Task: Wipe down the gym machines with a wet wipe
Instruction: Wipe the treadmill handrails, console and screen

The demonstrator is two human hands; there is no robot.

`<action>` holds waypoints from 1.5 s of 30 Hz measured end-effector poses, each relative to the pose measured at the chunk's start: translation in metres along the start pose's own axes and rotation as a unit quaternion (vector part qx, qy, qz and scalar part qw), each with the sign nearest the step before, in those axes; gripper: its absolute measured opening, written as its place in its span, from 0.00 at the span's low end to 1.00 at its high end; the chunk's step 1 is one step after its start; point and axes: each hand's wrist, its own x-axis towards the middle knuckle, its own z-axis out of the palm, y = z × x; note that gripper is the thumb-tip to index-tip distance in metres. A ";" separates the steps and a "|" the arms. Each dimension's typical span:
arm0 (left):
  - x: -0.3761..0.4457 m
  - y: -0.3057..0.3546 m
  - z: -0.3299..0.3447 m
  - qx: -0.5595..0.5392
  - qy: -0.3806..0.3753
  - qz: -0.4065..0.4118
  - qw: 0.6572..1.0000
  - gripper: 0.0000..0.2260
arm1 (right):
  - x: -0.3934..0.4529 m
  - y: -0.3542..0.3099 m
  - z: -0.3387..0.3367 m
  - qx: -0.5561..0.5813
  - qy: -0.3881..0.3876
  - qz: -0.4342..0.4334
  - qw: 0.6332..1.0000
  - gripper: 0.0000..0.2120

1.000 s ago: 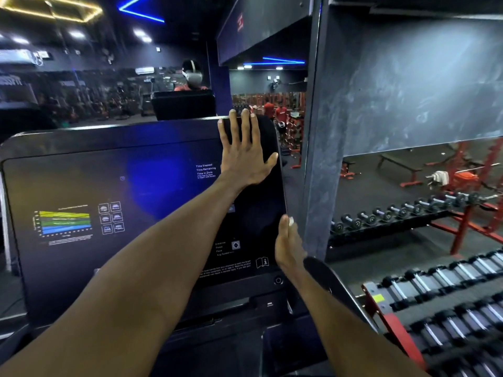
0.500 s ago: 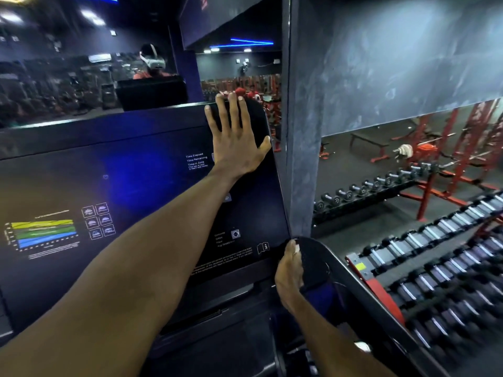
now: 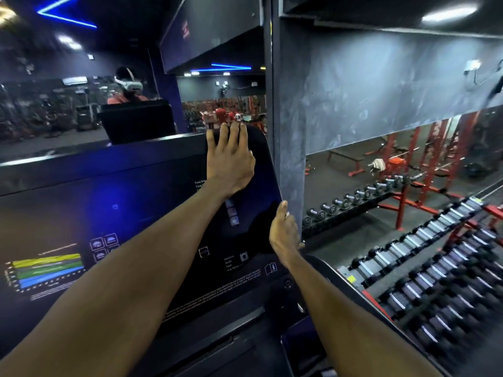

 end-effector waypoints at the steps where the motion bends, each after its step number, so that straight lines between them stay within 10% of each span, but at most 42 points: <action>1: 0.002 -0.005 -0.003 0.007 0.009 0.007 1.000 0.26 | 0.003 -0.016 -0.002 -0.004 -0.009 -0.013 1.000 0.41; 18: 0.028 -0.056 -0.037 -0.118 -0.046 0.055 0.991 0.20 | 0.055 -0.173 0.006 -0.075 -0.012 -0.253 0.964 0.39; 29: 0.010 -0.101 -0.054 -0.100 -0.057 -0.009 0.993 0.13 | 0.040 -0.184 0.034 -0.343 0.067 -0.555 0.755 0.33; 35: -0.006 -0.130 -0.061 -0.111 -0.081 -0.029 0.990 0.13 | 0.071 -0.192 0.023 -0.310 0.094 -0.470 0.821 0.30; 45: -0.019 -0.148 -0.072 -0.084 -0.107 -0.050 0.989 0.14 | 0.031 -0.191 0.053 -0.313 0.058 -0.564 0.762 0.27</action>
